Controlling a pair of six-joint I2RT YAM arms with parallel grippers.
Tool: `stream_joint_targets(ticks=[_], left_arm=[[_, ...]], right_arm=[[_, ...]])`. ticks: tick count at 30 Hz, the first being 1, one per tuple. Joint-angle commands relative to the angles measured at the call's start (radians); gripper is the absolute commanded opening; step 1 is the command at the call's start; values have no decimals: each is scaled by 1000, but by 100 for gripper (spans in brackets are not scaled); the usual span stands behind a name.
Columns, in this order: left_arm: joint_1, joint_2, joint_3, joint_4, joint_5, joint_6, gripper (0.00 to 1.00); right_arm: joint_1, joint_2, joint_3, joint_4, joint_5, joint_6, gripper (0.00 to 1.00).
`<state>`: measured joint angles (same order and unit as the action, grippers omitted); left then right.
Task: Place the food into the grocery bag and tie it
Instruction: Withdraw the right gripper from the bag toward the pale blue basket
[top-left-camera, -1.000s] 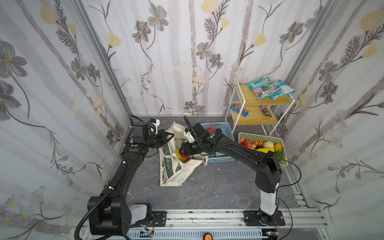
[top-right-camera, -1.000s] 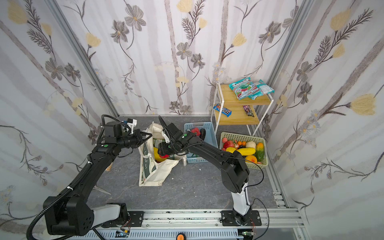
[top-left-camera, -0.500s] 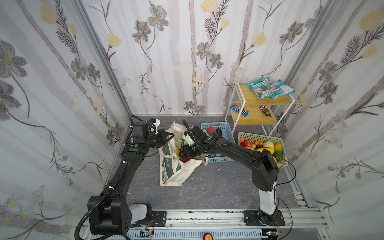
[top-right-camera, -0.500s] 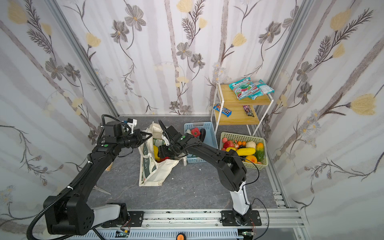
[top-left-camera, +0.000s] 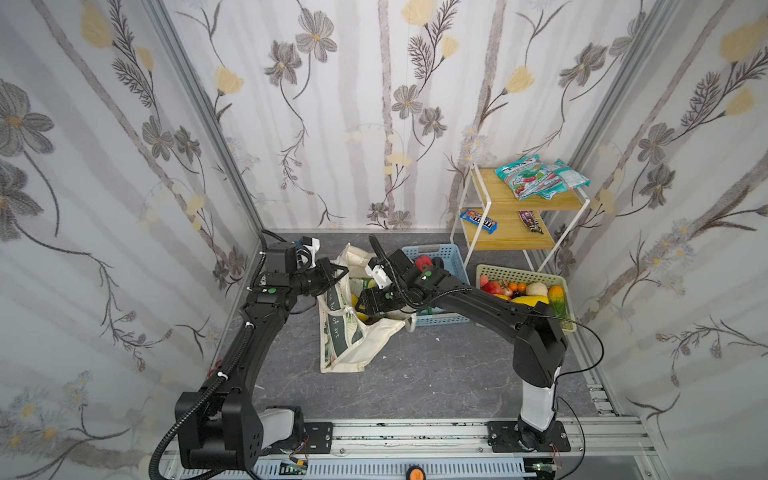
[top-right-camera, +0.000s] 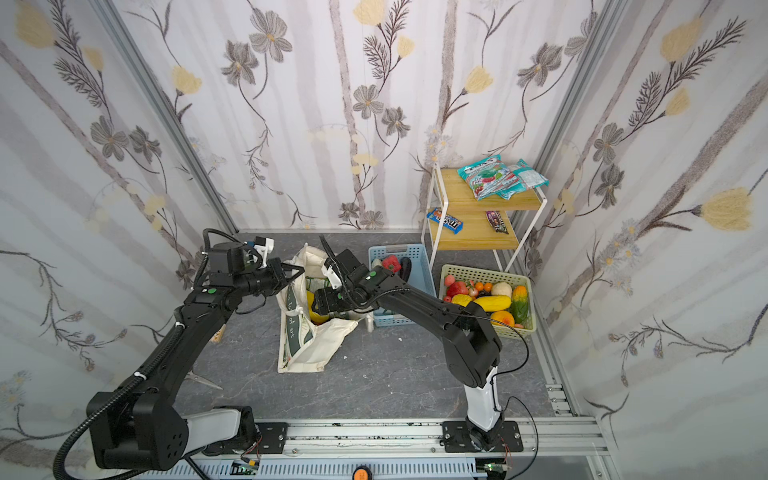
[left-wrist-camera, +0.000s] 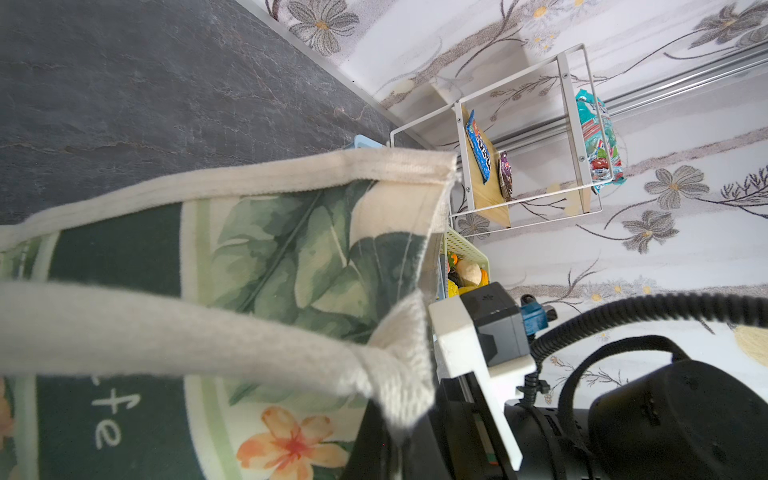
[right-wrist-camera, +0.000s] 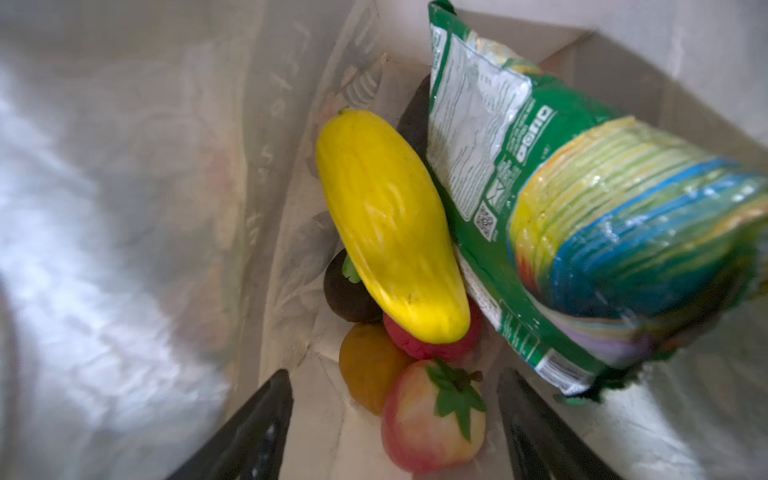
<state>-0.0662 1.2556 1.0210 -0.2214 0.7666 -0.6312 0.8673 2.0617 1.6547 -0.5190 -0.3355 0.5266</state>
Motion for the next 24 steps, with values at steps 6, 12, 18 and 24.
stream_joint_targets(ticks=[6, 12, 18, 24], left_arm=[[2, -2, 4, 16, 10, 13, 0], [2, -2, 5, 15, 10, 13, 0], [2, 1, 8, 13, 13, 14, 0], [3, 0, 14, 13, 15, 15, 0]], right_arm=[[-29, -101, -26, 53, -5, -14, 77], [-94, -175, -52, 45, 26, -12, 75], [-161, -242, -103, 31, 59, -24, 73], [-213, -283, -167, 30, 79, -33, 69]])
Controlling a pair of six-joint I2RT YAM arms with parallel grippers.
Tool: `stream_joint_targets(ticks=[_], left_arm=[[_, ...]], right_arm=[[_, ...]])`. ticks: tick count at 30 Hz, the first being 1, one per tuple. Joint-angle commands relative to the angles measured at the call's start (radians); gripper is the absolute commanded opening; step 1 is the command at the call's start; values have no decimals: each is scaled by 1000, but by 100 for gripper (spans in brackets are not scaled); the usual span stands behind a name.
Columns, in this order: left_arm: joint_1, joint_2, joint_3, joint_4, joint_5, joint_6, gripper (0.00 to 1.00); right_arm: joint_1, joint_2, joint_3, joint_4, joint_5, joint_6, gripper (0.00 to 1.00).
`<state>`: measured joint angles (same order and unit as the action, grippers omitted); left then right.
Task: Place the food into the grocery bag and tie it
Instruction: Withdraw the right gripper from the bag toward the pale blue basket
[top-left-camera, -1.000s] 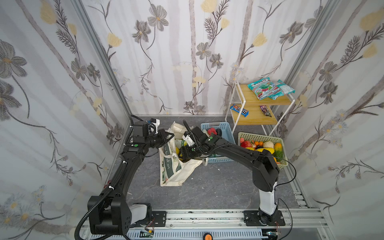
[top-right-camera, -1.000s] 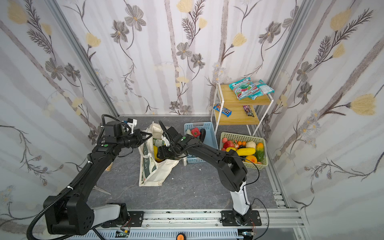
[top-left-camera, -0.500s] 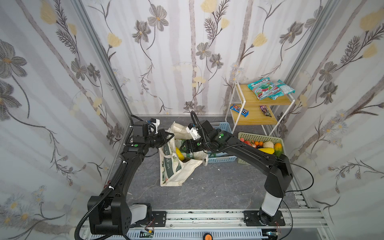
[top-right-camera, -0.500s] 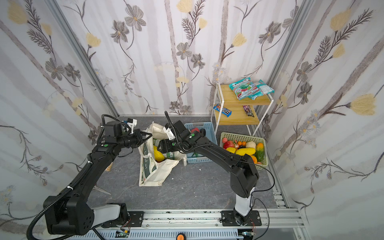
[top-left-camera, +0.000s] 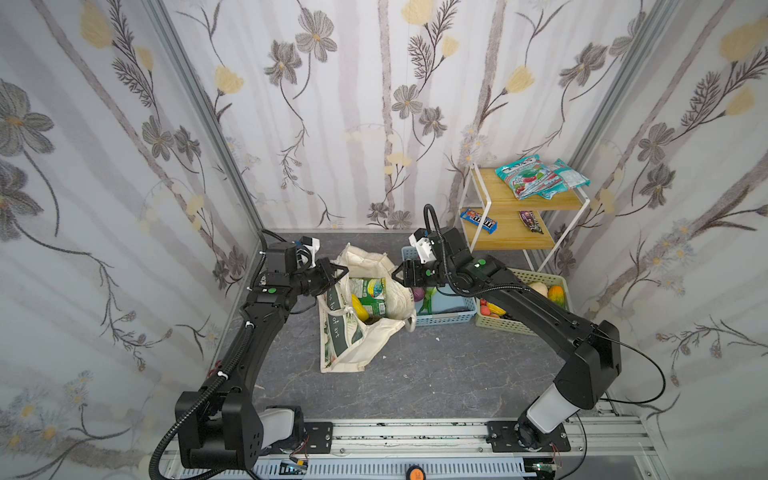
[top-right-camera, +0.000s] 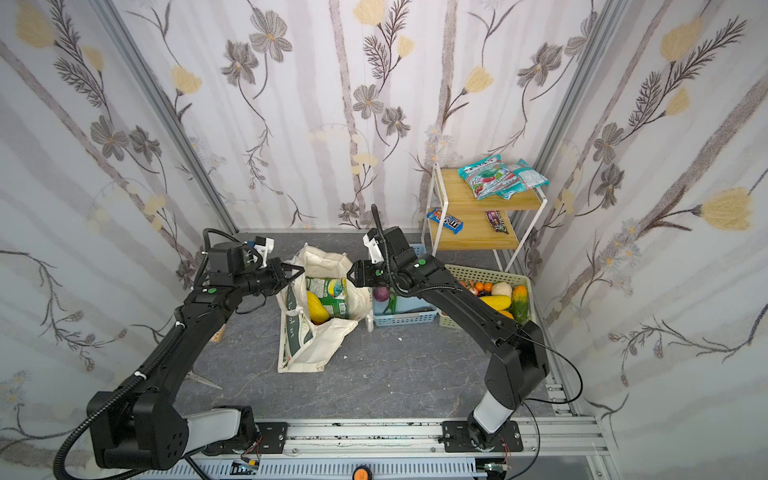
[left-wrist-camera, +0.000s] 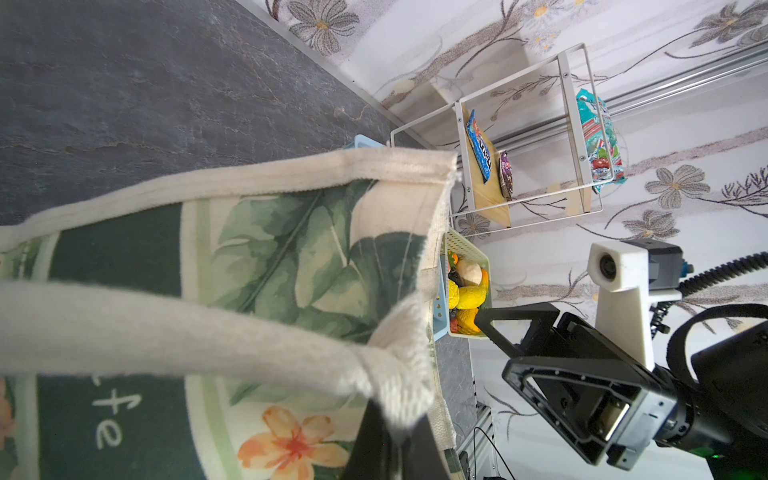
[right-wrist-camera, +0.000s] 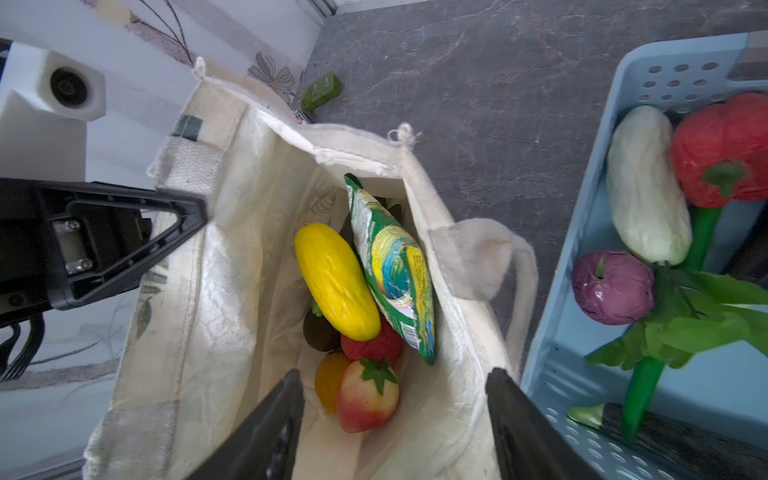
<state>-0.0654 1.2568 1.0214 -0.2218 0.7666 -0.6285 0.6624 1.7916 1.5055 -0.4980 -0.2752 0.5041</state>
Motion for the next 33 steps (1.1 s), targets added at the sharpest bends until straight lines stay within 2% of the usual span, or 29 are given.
stream_joint_targets(ticks=[1, 14, 27, 33], left_arm=[[1, 0, 15, 14, 15, 13, 0], [1, -2, 14, 0, 10, 26, 0], [2, -2, 1, 11, 7, 29, 0], [6, -9, -4, 12, 8, 31, 0]], right_arm=[[-13, -16, -24, 9, 22, -11, 69], [-118, -32, -118, -8, 73, -7, 63], [-127, 58, -148, 31, 80, 38, 51], [-126, 99, -167, 94, 26, 80, 44]])
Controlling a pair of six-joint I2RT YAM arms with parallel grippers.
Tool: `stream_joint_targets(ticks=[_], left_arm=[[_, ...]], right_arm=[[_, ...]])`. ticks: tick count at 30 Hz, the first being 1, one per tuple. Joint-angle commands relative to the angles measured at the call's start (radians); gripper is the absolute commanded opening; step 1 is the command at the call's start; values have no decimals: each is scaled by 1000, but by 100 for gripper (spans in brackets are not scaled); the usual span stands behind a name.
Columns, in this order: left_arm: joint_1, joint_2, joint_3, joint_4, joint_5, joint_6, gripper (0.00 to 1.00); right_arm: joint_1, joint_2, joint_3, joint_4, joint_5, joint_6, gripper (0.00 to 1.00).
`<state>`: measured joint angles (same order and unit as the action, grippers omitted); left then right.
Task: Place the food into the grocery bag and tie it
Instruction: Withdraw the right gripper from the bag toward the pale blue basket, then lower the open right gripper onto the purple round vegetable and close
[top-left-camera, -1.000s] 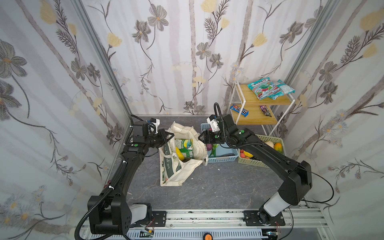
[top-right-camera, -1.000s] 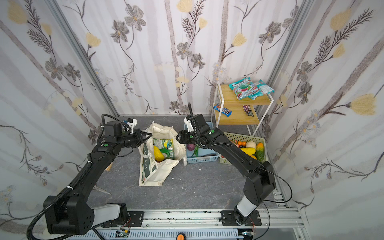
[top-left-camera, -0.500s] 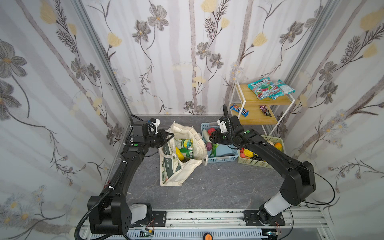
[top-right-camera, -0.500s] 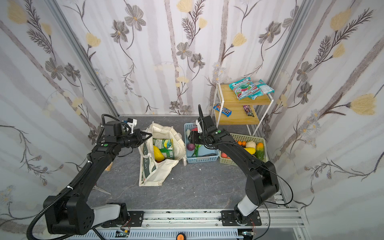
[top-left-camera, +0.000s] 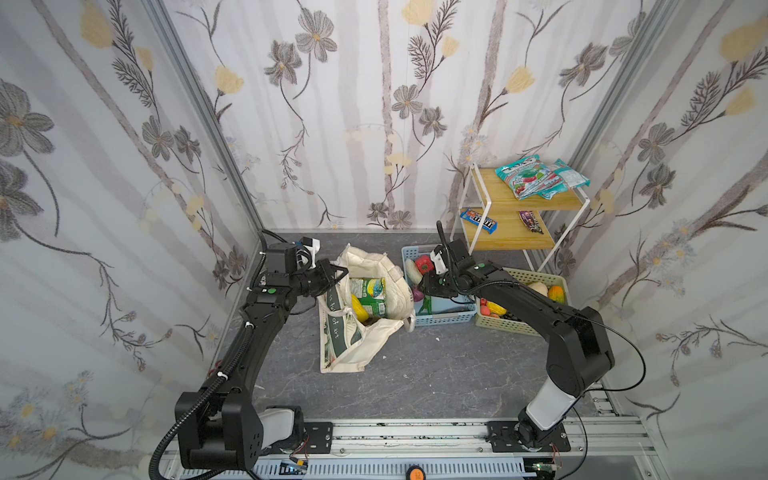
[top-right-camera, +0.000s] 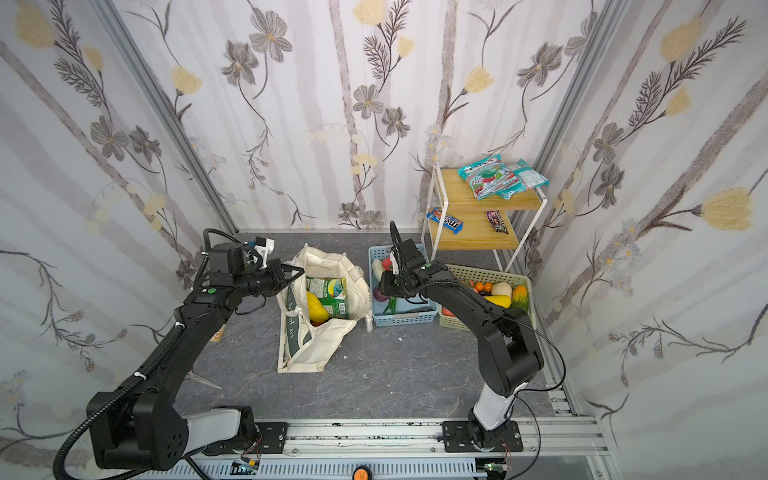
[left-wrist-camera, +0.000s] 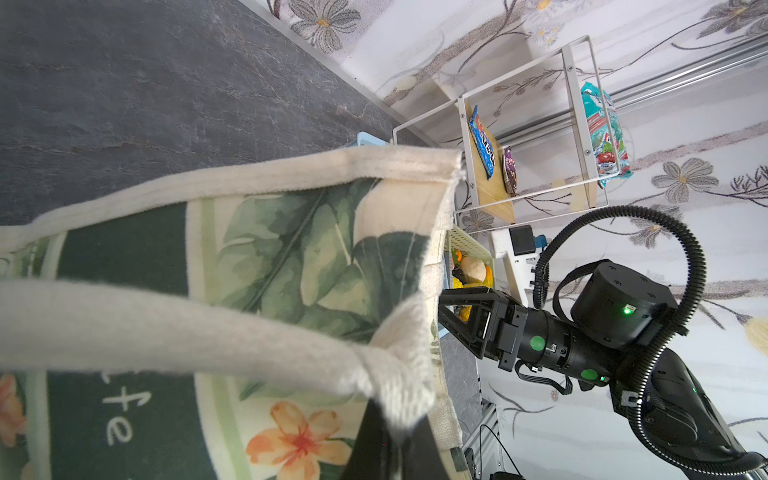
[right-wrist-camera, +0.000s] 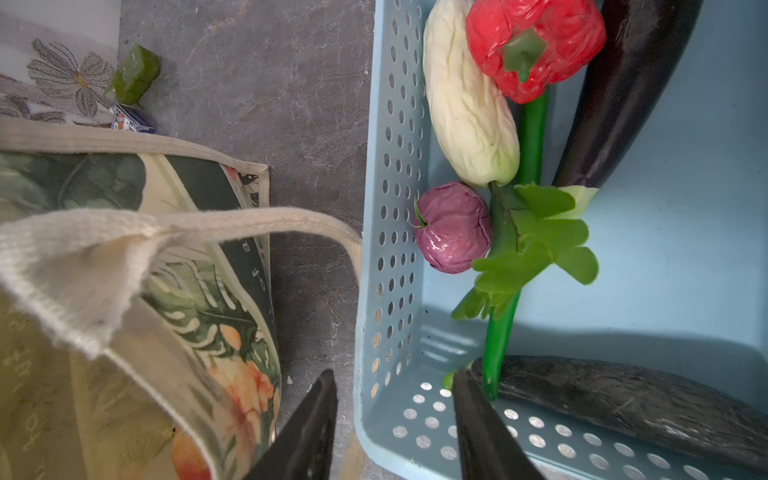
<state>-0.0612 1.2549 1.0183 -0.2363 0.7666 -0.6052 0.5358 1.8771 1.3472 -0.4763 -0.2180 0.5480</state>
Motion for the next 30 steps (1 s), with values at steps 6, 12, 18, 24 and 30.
stream_joint_targets(ticks=[6, 12, 18, 24, 30], left_arm=[[7, -8, -4, 26, 13, 8, 0], [13, -5, -2, 25, 20, 10, 0], [20, 1, 12, 18, 24, 14, 0], [27, 0, 25, 9, 27, 21, 0], [32, 1, 27, 9, 30, 19, 0]], right_arm=[[3, 51, -31, 133, -54, 84, 41], [1, 106, -12, 160, -58, 117, 41], [-10, 159, 21, 162, -46, 139, 44], [-18, 196, 44, 144, -22, 137, 46], [-35, 222, 52, 138, -17, 127, 49]])
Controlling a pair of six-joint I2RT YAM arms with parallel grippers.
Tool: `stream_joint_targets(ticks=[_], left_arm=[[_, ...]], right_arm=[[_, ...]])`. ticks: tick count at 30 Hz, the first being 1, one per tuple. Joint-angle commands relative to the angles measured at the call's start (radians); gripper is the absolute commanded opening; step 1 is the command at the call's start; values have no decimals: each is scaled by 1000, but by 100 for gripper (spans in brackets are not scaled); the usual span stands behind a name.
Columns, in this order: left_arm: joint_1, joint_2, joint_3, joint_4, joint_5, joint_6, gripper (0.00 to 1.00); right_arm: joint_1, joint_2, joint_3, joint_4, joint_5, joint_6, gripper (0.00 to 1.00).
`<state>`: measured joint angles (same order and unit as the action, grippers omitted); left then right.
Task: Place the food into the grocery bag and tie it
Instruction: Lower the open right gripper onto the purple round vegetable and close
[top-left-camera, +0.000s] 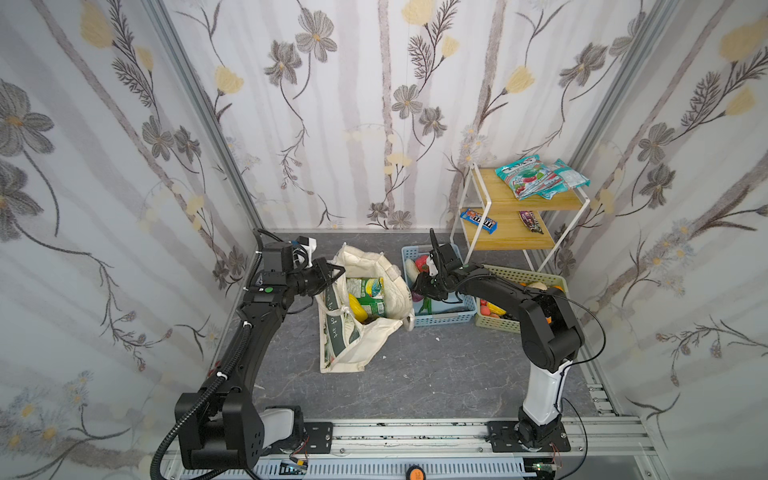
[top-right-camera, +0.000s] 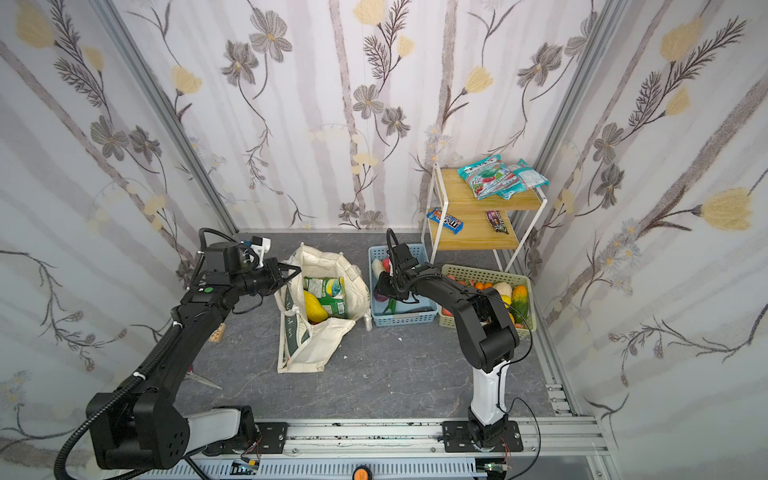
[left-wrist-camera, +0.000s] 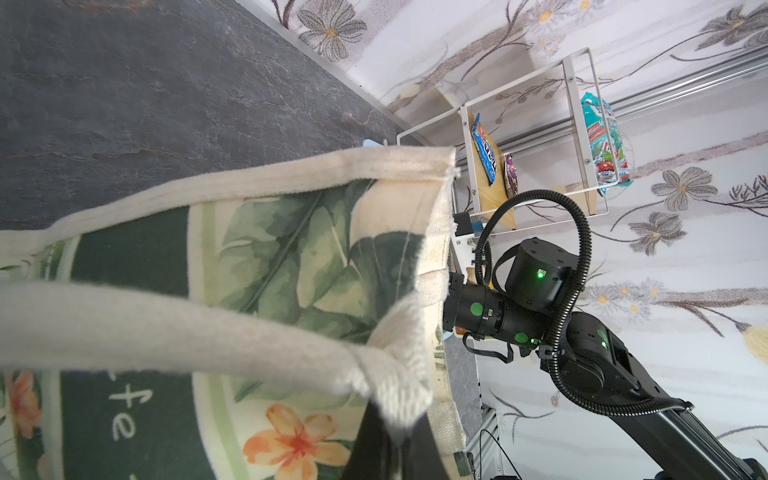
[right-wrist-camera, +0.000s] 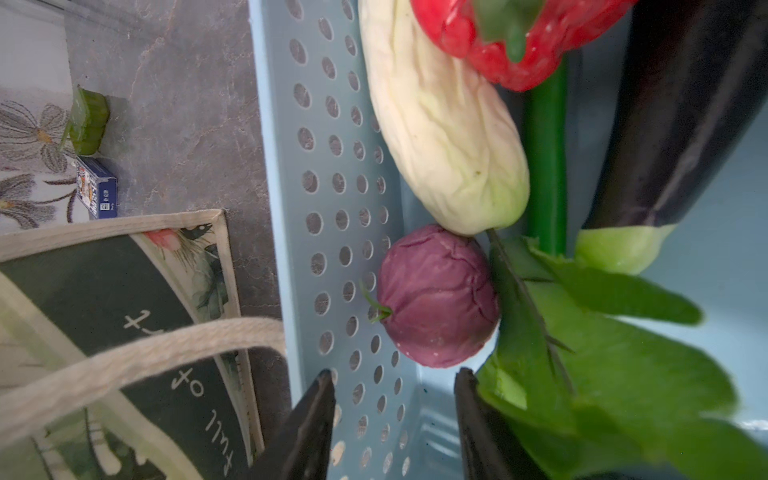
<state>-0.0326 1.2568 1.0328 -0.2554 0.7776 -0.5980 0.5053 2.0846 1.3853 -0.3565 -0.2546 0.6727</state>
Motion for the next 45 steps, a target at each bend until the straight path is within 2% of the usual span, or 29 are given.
stream_joint_targets(ticks=[1, 12, 23, 34, 45], left_arm=[[3, -1, 15, 29, 20, 12, 0], [4, 21, 27, 28, 19, 4, 0], [4, 7, 12, 25, 9, 1, 0], [3, 7, -1, 29, 3, -4, 0], [3, 7, 0, 32, 3, -2, 0]], right_arm=[[-7, 19, 18, 16, 21, 1, 49], [-10, 82, 84, -28, 48, -32, 57], [-8, 140, 142, -85, 87, -71, 58], [1, 186, 175, -93, 86, -79, 62], [1, 204, 179, -87, 71, -78, 61]])
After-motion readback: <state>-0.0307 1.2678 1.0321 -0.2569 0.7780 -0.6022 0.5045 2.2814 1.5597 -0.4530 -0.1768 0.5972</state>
